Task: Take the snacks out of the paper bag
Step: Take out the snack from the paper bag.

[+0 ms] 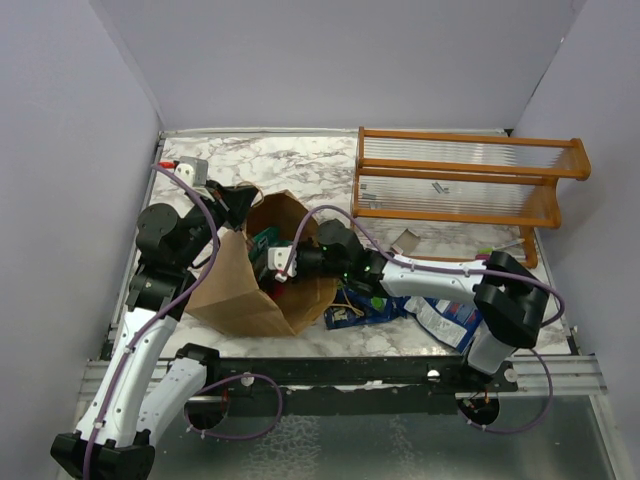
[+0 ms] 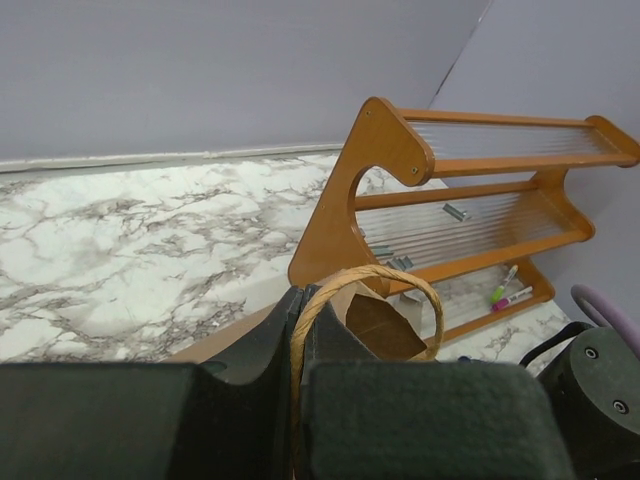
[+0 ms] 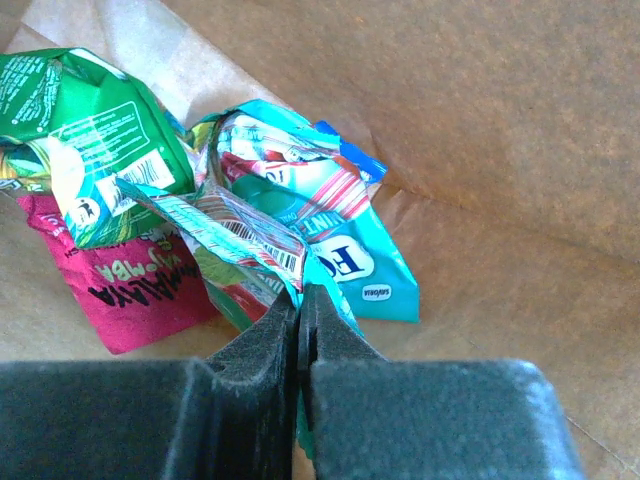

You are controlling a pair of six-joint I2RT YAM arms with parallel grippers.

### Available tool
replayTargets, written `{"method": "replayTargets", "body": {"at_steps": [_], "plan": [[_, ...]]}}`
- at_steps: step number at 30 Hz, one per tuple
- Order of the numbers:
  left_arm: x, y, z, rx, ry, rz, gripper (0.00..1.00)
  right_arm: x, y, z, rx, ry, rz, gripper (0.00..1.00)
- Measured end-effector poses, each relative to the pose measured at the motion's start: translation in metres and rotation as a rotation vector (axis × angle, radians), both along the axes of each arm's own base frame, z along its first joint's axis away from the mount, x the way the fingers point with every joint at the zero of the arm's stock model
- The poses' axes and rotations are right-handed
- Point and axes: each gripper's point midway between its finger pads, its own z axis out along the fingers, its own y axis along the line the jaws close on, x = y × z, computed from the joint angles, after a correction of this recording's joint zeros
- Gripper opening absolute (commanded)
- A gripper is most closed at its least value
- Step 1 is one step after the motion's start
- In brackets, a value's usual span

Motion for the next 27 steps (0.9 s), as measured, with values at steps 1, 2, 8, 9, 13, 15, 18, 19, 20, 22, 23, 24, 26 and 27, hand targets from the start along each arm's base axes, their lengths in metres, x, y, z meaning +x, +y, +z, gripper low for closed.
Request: {"method": "replayTargets", "body": {"at_steps": [1, 2, 8, 9, 13, 15, 18, 19, 20, 22, 23, 24, 26, 27], "plan": [[0.000, 0.000, 0.000, 0.000, 0.001, 0.000, 0.00, 0.000, 0.000, 0.000, 0.001, 0.007, -0.005, 0.01], [0.000, 0.000, 0.000, -0.001, 0.002, 0.000, 0.00, 0.001, 0.001, -0.001, 0.002, 0.016, -0.012, 0.01], [0.009, 0.012, -0.003, 0.008, 0.026, 0.081, 0.00, 0.019, 0.027, 0.010, 0.048, 0.057, -0.057, 0.01], [0.011, 0.016, -0.002, 0.023, 0.032, 0.106, 0.00, 0.023, 0.033, 0.011, 0.055, 0.064, -0.063, 0.01], [0.026, 0.037, 0.030, 0.108, -0.018, 0.227, 0.00, 0.038, 0.063, 0.018, 0.095, 0.091, -0.076, 0.01], [0.032, 0.050, 0.046, 0.157, -0.048, 0.296, 0.00, 0.044, 0.074, 0.026, 0.117, 0.094, -0.078, 0.01], [0.042, 0.068, 0.058, 0.230, -0.069, 0.395, 0.00, 0.053, 0.087, 0.044, 0.158, 0.084, -0.085, 0.02], [0.045, 0.071, 0.058, 0.255, -0.072, 0.410, 0.00, 0.055, 0.090, 0.052, 0.175, 0.081, -0.087, 0.02], [0.048, 0.070, 0.056, 0.281, -0.073, 0.407, 0.00, 0.056, 0.093, 0.059, 0.189, 0.076, -0.087, 0.01], [0.050, 0.060, 0.051, 0.319, -0.077, 0.352, 0.00, 0.058, 0.096, 0.071, 0.211, 0.069, -0.087, 0.02], [0.050, 0.050, 0.047, 0.335, -0.082, 0.299, 0.00, 0.058, 0.096, 0.074, 0.216, 0.067, -0.088, 0.01], [0.048, 0.038, 0.043, 0.342, -0.088, 0.233, 0.00, 0.059, 0.096, 0.075, 0.220, 0.064, -0.090, 0.01], [0.044, 0.022, 0.040, 0.346, -0.120, 0.143, 0.00, 0.060, 0.095, 0.071, 0.210, 0.059, -0.093, 0.02], [0.040, 0.015, 0.037, 0.340, -0.128, 0.100, 0.00, 0.060, 0.093, 0.063, 0.194, 0.063, -0.097, 0.01]]}}
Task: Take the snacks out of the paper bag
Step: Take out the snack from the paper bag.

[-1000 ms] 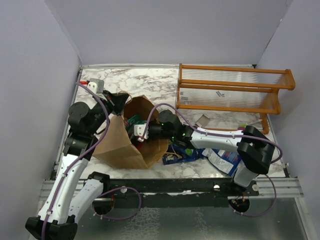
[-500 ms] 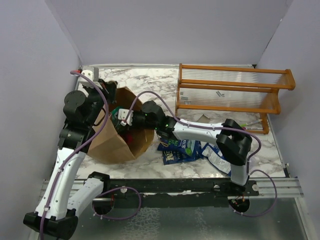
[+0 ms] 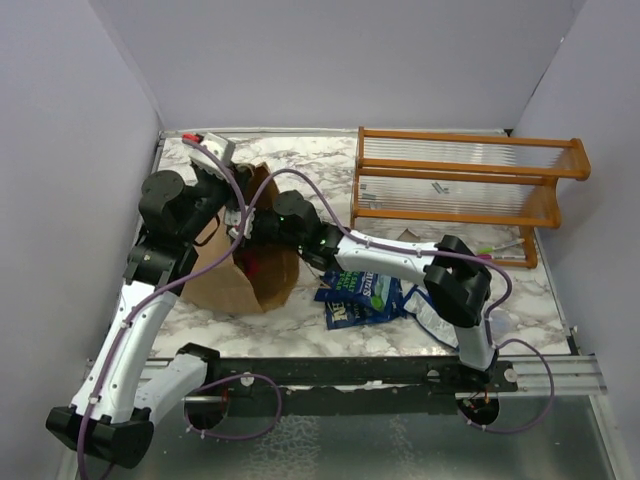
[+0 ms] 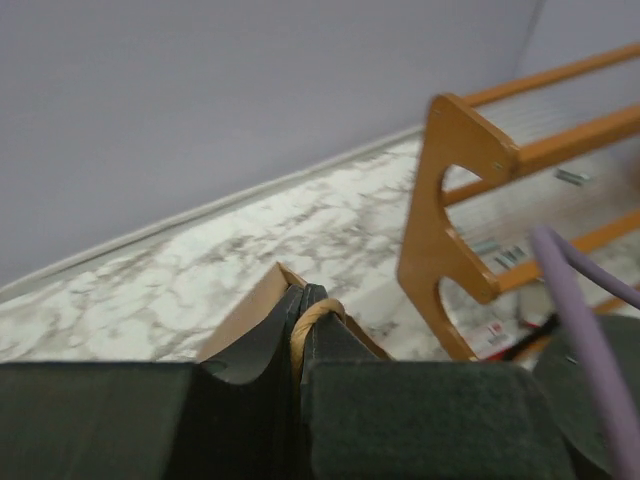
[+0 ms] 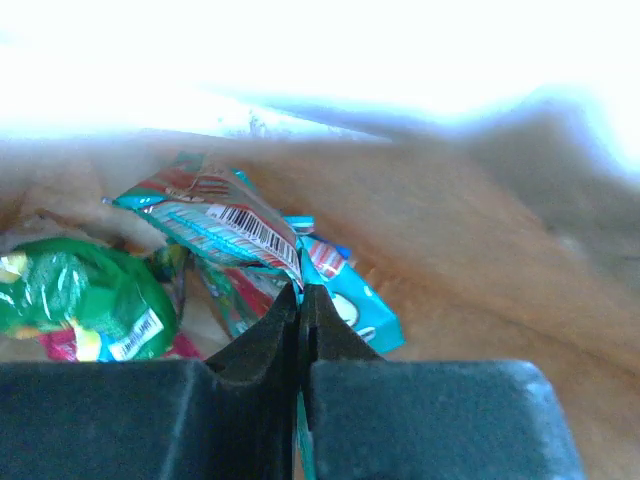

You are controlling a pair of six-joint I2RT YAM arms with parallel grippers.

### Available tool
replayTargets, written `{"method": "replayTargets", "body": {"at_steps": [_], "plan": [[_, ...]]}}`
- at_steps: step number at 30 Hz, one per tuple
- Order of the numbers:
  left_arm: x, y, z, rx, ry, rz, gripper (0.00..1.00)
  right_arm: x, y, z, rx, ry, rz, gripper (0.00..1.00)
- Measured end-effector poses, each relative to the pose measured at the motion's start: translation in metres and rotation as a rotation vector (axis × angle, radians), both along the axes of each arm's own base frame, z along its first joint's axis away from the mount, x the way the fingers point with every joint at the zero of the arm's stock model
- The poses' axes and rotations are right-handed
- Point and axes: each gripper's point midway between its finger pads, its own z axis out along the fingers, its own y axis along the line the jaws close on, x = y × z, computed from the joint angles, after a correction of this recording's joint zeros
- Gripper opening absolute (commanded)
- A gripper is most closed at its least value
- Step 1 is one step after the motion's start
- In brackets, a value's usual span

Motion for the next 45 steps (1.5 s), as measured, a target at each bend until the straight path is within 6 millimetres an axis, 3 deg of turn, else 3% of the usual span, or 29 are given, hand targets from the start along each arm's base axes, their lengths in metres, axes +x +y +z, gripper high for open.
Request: {"method": "replayTargets", "body": {"at_steps": [4, 10, 19, 24, 30, 33, 45], "plan": [[-0.024, -0.027, -0.032, -0.008, 0.051, -0.166, 0.00, -0.003, -0.008, -0.031, -0.061, 0.016, -0.008, 0.01], [-0.046, -0.034, -0.051, -0.052, 0.084, -0.234, 0.00, -0.016, -0.028, -0.053, -0.113, 0.041, -0.003, 0.01], [-0.061, -0.032, -0.020, -0.102, -0.017, -0.247, 0.00, -0.033, -0.056, -0.023, -0.075, 0.039, -0.005, 0.01], [-0.061, -0.032, -0.026, -0.117, -0.003, -0.244, 0.00, -0.043, -0.075, 0.001, -0.039, 0.025, -0.008, 0.01], [-0.055, -0.029, -0.035, -0.134, 0.021, -0.207, 0.00, -0.053, -0.113, 0.021, -0.036, -0.003, -0.056, 0.01], [-0.053, -0.024, -0.032, -0.145, 0.012, -0.174, 0.00, -0.061, -0.137, 0.030, -0.055, 0.002, -0.083, 0.01], [-0.041, -0.007, -0.029, -0.176, 0.006, -0.052, 0.00, -0.103, -0.251, 0.106, 0.041, 0.088, -0.227, 0.02]]}}
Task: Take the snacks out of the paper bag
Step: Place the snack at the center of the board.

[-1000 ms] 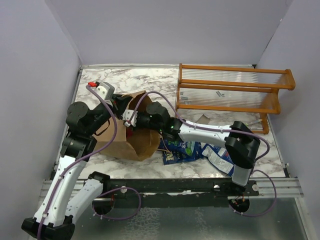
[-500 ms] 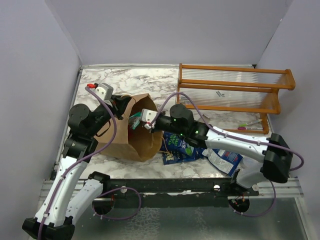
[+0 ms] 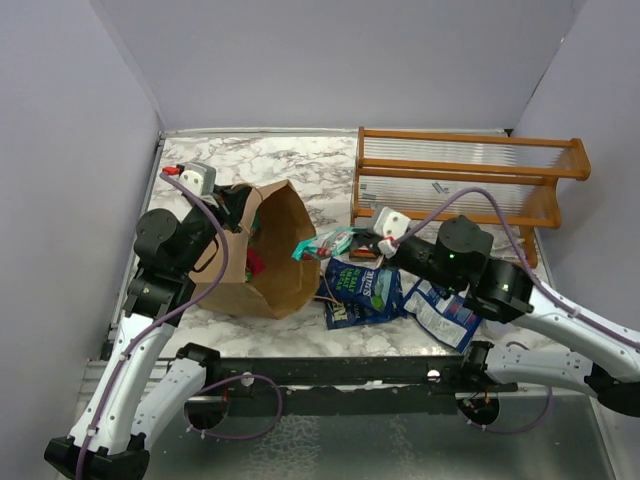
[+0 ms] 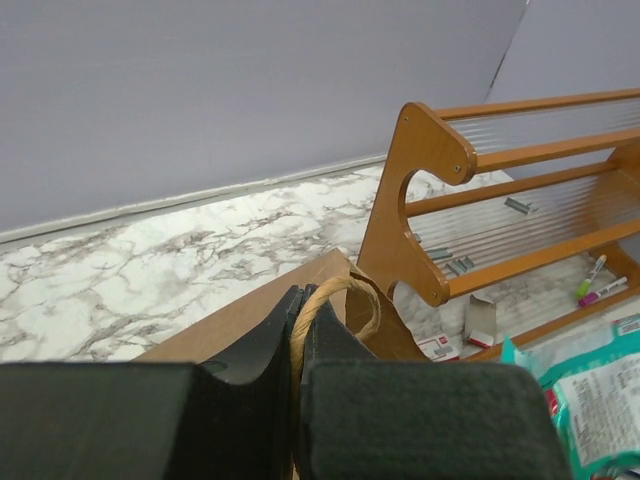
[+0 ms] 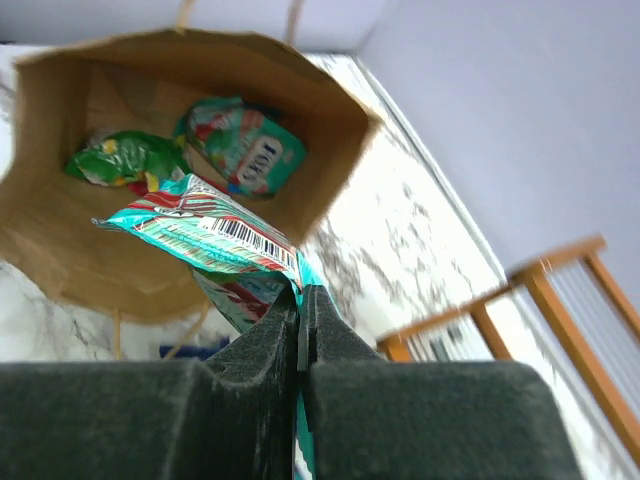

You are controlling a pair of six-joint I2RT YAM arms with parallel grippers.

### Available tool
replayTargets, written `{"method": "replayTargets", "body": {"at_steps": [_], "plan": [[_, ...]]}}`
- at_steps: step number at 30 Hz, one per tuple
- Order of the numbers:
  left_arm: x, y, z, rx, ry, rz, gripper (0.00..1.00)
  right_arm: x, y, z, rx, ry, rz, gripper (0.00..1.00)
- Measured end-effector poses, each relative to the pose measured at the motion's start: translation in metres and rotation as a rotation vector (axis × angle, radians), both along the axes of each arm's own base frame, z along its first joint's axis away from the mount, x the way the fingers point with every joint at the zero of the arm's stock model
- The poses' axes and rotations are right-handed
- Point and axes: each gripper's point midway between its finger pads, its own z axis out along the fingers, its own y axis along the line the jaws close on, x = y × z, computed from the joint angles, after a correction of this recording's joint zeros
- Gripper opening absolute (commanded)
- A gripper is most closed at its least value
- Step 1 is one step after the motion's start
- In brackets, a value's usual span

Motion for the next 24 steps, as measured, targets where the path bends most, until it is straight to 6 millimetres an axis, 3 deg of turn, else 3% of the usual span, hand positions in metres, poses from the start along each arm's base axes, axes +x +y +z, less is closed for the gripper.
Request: {"method": "replayTargets", "body": {"at_steps": [5, 11, 17, 24], "plan": [[0.002, 0.003, -0.001, -0.004, 0.003, 0.021, 0.00, 0.012, -0.050, 0.005, 0.033, 0.124, -0.253, 0.02], [0.004, 0.007, -0.001, -0.006, 0.004, 0.043, 0.00, 0.024, -0.105, -0.015, 0.068, 0.258, -0.580, 0.02], [0.005, 0.007, -0.001, -0.006, 0.006, 0.046, 0.00, 0.027, -0.144, -0.065, 0.060, 0.418, -0.909, 0.02], [0.006, 0.006, -0.001, -0.007, 0.005, 0.046, 0.00, 0.024, -0.176, -0.121, 0.065, 0.481, -1.214, 0.02]]}}
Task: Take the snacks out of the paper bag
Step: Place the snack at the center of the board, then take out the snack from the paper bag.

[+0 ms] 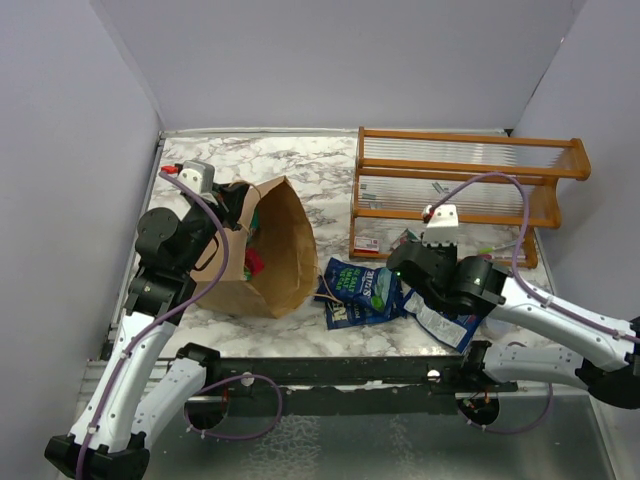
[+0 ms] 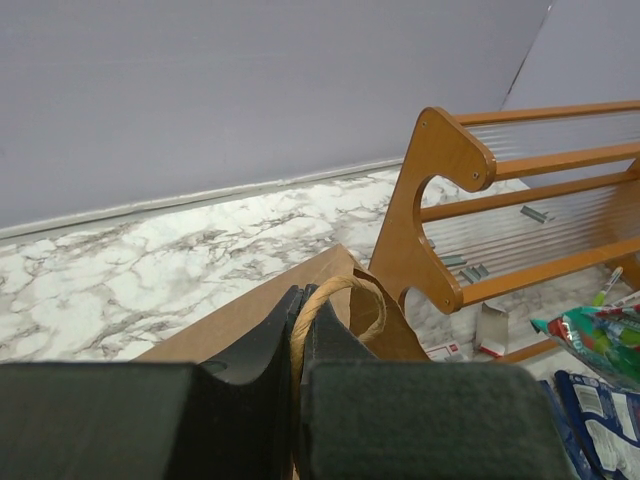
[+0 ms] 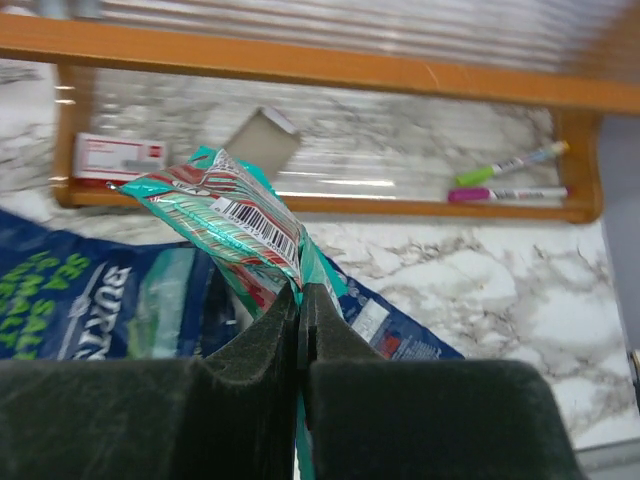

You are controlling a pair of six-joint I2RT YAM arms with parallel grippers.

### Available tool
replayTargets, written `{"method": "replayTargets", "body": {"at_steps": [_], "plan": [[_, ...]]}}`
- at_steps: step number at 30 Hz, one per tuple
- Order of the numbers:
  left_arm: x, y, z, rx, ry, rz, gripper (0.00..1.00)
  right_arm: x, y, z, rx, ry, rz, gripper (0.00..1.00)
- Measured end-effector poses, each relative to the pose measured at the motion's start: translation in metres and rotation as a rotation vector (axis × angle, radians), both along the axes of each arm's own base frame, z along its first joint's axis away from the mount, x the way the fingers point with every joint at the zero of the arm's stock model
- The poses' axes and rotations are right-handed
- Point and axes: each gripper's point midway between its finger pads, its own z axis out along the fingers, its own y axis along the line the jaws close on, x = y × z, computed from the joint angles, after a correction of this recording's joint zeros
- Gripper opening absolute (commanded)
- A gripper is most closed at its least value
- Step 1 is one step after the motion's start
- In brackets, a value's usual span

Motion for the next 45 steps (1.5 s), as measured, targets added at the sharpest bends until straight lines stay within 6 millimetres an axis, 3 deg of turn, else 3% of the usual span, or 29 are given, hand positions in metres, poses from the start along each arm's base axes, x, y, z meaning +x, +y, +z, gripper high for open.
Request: {"method": "replayTargets", "body": {"at_steps": [7, 12, 16, 22, 23, 25, 29, 32, 34, 40, 45], "plan": [[0.000, 0.000, 0.000, 0.000, 0.000, 0.000, 0.00, -0.008, -0.048, -0.044, -0.031, -0.021, -0.287, 0.02], [-0.001, 0.000, 0.001, -0.001, -0.003, 0.000, 0.00, 0.000, -0.077, -0.051, -0.091, -0.047, -0.445, 0.02], [-0.002, 0.000, 0.002, -0.004, -0.004, -0.001, 0.00, 0.006, -0.074, -0.062, -0.148, -0.049, -0.475, 0.10], [-0.003, -0.003, 0.002, -0.011, -0.001, -0.019, 0.00, 0.006, -0.069, -0.087, -0.157, -0.025, -0.542, 0.07], [-0.003, -0.005, 0.001, -0.012, 0.001, -0.030, 0.00, 0.006, -0.069, -0.089, -0.143, -0.023, -0.553, 0.10], [-0.004, -0.008, 0.000, -0.013, 0.005, -0.049, 0.00, 0.005, -0.066, -0.092, -0.112, -0.017, -0.565, 0.28], [-0.002, -0.016, -0.006, -0.014, 0.029, -0.091, 0.00, 0.006, -0.048, -0.108, -0.013, 0.053, -0.482, 0.68], [-0.001, -0.020, -0.009, -0.016, 0.045, -0.111, 0.00, 0.005, -0.028, -0.115, 0.102, 0.094, -0.323, 0.87], [-0.002, -0.022, -0.010, -0.017, 0.049, -0.120, 0.00, 0.005, -0.010, -0.108, 0.212, 0.080, -0.173, 0.97], [-0.005, -0.025, -0.010, -0.017, 0.050, -0.144, 0.00, 0.014, 0.035, -0.047, 0.396, -0.081, 0.164, 0.99], [-0.008, -0.029, -0.010, -0.016, 0.051, -0.173, 0.00, 0.019, 0.057, -0.024, 0.337, -0.124, 0.328, 0.99]]}}
